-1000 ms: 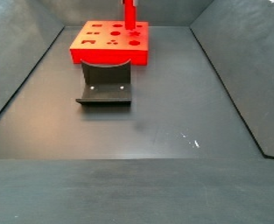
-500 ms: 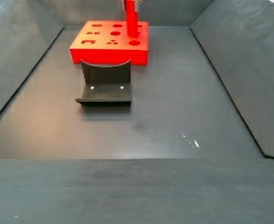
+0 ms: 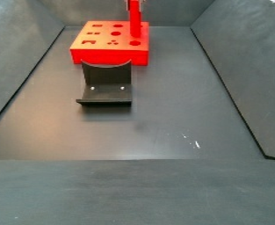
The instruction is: Insert the star object.
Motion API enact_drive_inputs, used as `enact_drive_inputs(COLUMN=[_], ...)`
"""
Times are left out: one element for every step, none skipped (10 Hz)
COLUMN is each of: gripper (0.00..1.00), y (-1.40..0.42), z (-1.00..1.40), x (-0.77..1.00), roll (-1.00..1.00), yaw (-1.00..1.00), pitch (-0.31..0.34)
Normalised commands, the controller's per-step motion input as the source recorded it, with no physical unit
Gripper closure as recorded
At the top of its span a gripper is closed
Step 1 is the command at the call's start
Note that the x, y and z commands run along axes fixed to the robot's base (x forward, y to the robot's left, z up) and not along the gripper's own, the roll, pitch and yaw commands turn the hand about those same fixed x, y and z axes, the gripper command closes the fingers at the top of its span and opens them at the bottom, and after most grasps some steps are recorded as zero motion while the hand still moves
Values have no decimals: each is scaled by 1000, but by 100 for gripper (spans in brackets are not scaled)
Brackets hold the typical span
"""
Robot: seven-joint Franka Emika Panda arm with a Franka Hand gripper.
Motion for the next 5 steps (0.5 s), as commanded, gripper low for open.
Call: enact_drive_inputs(gripper=[100,100,100,100,100], y=[-129,-83,0,0,0], z=[-54,-77,-209,-134,-34], x=[-49,0,211,54,0], roll=[-44,-24,-11,-4,0], yaw=[0,0,0,0,0], pitch=[-36,-31,-74,-51,0])
